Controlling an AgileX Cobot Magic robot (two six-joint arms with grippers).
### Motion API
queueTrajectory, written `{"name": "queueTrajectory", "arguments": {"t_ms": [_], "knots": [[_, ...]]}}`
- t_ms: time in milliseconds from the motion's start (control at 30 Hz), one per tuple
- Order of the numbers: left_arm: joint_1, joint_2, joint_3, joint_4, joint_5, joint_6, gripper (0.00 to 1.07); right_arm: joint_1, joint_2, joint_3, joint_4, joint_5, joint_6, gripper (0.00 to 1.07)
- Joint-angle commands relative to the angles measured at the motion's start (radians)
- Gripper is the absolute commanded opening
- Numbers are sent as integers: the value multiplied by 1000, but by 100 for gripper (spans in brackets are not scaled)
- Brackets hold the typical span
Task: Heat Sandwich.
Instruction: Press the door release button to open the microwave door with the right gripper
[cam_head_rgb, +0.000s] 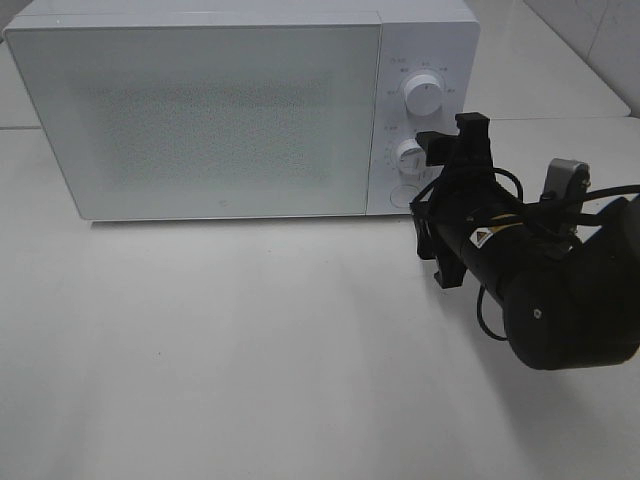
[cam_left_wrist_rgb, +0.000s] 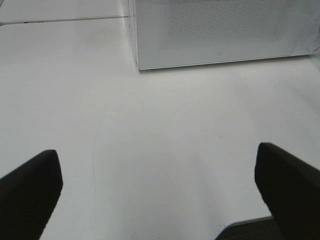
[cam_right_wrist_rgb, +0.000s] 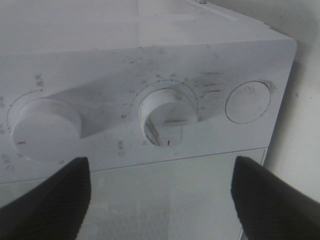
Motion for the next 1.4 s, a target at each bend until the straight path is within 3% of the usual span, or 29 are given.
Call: {"name": "queueTrajectory", "arguments": {"t_ms": [33,433,667,800,967,1133,1400], "knots": [[4,-27,4,-3,-8,-3,103,-5,-44,24,-42,-45,-62,76],[4,-27,4,-3,-8,-3,103,-8,-296,42,-61,599,-519,76],[4,-27,4,-3,-8,-3,103,-8,-390,39,-61,772,-846,76],[4,-27,4,-3,-8,-3,103,-8,-468,-21,-65,997,-1208,76],[4,-27,4,-3,-8,-3,103,-8,-525,-83,-67,1226,-1486,76],[4,-27,4,-3,-8,-3,103,-8,-591,-135,-89,1441,-1636,76],[4,-27,4,-3,-8,-3,103,-8,-703,-171,-185,1677,-1641,76]]}}
